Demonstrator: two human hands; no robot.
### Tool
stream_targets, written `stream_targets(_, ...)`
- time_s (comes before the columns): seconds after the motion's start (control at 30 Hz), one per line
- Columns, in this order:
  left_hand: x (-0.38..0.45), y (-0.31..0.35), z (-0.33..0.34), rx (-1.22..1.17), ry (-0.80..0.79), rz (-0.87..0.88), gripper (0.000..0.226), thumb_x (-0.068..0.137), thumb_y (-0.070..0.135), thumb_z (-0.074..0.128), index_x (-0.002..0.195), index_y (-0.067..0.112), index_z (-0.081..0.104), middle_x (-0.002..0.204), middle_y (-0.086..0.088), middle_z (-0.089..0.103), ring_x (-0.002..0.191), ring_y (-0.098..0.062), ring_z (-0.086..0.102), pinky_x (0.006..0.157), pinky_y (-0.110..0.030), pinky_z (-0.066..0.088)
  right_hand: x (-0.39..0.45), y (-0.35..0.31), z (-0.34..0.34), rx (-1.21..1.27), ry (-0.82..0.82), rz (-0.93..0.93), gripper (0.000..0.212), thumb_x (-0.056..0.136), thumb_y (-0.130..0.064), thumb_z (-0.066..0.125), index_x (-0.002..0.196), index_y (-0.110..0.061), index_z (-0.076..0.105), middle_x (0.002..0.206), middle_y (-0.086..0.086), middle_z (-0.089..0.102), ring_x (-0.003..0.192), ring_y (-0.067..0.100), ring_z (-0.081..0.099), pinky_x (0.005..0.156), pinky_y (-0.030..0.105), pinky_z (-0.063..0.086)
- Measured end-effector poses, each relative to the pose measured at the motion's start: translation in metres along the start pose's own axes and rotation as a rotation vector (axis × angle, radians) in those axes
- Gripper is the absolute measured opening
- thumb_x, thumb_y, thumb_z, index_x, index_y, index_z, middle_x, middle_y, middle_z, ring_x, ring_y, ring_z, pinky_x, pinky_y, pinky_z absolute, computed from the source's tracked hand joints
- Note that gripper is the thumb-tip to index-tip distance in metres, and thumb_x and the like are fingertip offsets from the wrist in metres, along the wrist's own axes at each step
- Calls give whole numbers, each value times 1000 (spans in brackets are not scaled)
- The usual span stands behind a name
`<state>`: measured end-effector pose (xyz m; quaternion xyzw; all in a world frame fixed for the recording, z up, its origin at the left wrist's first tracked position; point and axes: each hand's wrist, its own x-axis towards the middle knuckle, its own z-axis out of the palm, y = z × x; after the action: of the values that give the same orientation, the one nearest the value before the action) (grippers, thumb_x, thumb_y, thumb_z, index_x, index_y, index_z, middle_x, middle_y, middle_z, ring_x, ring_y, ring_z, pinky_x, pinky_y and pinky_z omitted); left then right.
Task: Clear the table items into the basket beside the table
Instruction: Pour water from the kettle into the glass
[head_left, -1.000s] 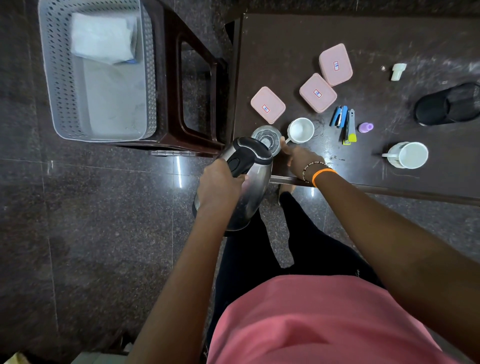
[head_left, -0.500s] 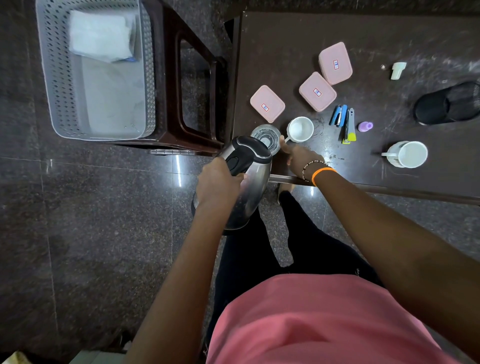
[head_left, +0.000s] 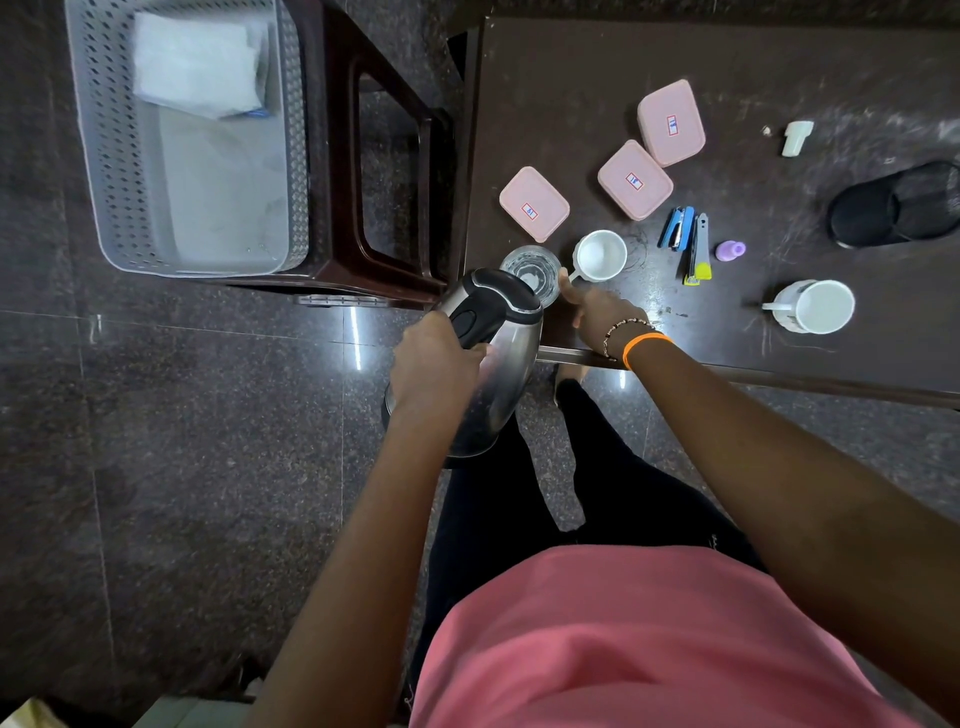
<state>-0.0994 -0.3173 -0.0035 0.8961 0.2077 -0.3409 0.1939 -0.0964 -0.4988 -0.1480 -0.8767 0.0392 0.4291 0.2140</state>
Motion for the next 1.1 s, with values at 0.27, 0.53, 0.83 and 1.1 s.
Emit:
stream_targets(0.27,3,-7,3,-25,3,8,42,77,35,71,104,4,59,103,-16,67,95,-37,63,83,-47,54,0,0,0,-10,-2,-6,78,87,1,41,146,-40,10,119,13,60,110,33,57,88,42,48)
stream_targets(0.53,5,-24,8,-107,25,21,44,73,38,74,100,6,61,98,-14,69,92,-34,64,82,-43,54,-1,-2,0,-42,4,24,76,88,-2,42,145,-41,10,128,13,55,115,34,54,90,45,47)
stream_targets(0.83,13,-51,18,-217,29,65,43,66,43,79,92,14,63,88,-5,69,81,-24,62,69,-27,44,-2,-6,2,-55,11,41,76,87,-1,41,145,-41,10,127,12,56,113,35,55,88,44,47)
stream_targets(1.1,10,-82,33,-231,53,129,45,64,45,79,90,15,59,78,3,61,72,-19,57,64,-27,41,-1,-10,8,-81,38,60,75,87,-4,41,146,-37,8,122,19,59,107,38,58,82,42,48)
